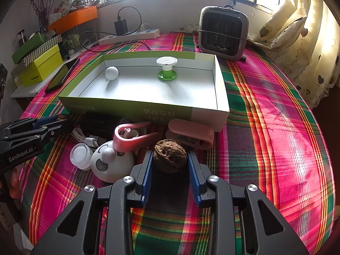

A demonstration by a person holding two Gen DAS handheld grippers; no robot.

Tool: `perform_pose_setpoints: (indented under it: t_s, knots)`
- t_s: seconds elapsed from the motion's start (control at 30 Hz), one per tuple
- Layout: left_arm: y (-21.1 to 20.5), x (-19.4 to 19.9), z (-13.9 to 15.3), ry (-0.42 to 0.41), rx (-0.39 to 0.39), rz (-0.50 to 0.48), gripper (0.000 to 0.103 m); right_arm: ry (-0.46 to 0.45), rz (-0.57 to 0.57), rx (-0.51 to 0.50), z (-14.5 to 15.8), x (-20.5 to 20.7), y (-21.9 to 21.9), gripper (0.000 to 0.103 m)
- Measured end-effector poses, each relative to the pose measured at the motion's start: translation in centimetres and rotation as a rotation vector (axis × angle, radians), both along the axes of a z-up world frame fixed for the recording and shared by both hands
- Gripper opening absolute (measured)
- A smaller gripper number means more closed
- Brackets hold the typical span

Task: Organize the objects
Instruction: 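Grasp a walnut with the right tool while the left tool grasps another walnut, then carry both held walnuts up and over into the box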

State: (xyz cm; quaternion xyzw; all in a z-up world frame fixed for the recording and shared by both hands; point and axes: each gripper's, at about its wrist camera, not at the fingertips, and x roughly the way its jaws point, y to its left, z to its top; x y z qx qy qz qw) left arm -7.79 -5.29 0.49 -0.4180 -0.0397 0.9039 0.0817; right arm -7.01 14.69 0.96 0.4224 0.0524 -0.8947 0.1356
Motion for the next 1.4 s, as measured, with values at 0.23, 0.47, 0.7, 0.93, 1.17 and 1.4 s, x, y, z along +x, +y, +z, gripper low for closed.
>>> perform_pose_setpoints:
  t_s: [0.23,0.47,0.7,0.93,1.17,1.4]
  knots:
    - [0.0,0.0,0.0,0.000,-0.001,0.000,0.028,0.000,0.000,0.000,0.0,0.0,0.0,0.033]
    - [0.0,0.0,0.0,0.000,-0.001,-0.005,0.028,0.000,-0.005,-0.006,0.0,0.0,0.2,0.032]
    - [0.4,0.5,0.3,0.012,0.001,-0.015,0.028,0.007,-0.003,-0.003,0.2,0.3,0.2,0.032]
    - [0.4,1.0,1.6,0.035,0.002,-0.022,0.028,0.038,-0.001,-0.016,1.6,0.6,0.4,0.032]
    - [0.5,1.0,2.8,0.055,0.006,-0.030,0.028,0.057,0.003,-0.022,2.6,0.5,0.2,0.032]
    - [0.6,0.2,3.8,0.073,-0.002,-0.034,0.028,0.082,0.008,-0.020,3.7,-0.3,0.1,0.032]
